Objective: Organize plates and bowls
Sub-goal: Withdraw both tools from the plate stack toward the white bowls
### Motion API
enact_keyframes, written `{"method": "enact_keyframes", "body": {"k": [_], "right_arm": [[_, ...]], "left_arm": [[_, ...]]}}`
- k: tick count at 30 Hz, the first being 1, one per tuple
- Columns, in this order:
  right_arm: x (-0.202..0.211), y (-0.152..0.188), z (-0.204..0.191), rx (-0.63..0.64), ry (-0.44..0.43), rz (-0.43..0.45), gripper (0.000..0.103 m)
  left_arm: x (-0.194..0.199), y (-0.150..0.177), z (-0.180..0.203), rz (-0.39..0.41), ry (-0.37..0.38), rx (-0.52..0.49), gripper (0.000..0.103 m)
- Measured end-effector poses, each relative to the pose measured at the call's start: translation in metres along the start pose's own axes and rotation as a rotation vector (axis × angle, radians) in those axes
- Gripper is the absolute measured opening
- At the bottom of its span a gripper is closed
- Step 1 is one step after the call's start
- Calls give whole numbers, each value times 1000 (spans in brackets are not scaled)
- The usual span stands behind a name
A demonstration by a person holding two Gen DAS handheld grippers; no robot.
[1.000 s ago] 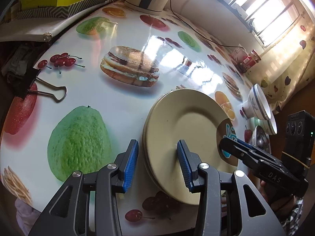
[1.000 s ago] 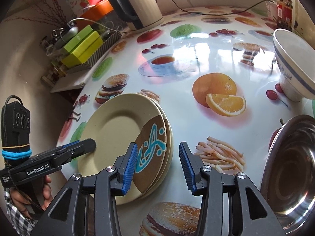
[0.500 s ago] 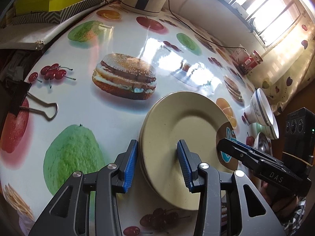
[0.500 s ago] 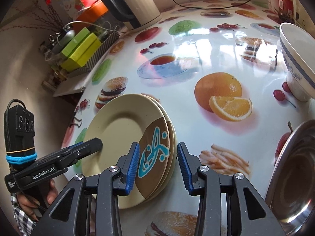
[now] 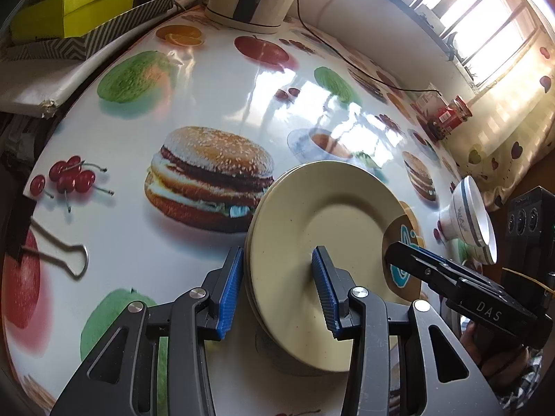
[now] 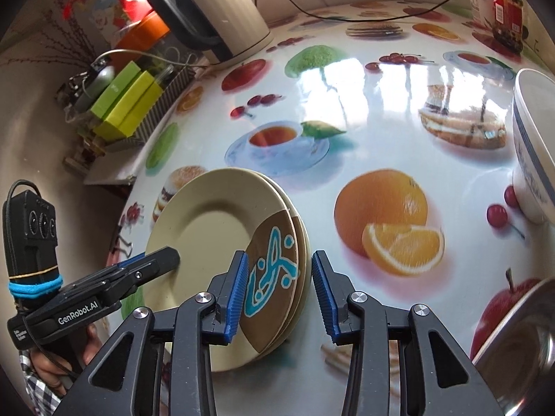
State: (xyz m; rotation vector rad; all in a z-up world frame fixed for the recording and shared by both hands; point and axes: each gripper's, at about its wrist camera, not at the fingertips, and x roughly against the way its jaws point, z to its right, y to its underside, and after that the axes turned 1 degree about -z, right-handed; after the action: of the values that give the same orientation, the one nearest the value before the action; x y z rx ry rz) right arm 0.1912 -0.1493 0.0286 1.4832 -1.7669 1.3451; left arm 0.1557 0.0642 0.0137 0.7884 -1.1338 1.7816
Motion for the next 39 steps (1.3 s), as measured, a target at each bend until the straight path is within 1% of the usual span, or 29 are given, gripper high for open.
{"method": "enact_keyframes", "body": {"k": [16,23,27,29,30,33,39], "right_arm": [[-11,-32,9,-23,18,7,38],[-12,-37,11,-22,16,11,38],[-10,-36,8,-6,35,25,39],[-8,-35,6,3,50,38,40],[-7,-35,5,7,64,43,40],[-4,-33,5,8,86,57,46],[11,-26,4,2,116,96,51]], "left_arm": [[-16,-33,4,-6,-4,-14,42],[-18,-35,5,0,1,-13,42],[-14,-34,8,9,-32,-33,42],[-10,-33,10,25,-51,-40,42],[-8,-33,11,36,-72,-46,42],[1,-30,16,69,-143,-75,42],[17,-18,30,115,-196,-121,42]]}}
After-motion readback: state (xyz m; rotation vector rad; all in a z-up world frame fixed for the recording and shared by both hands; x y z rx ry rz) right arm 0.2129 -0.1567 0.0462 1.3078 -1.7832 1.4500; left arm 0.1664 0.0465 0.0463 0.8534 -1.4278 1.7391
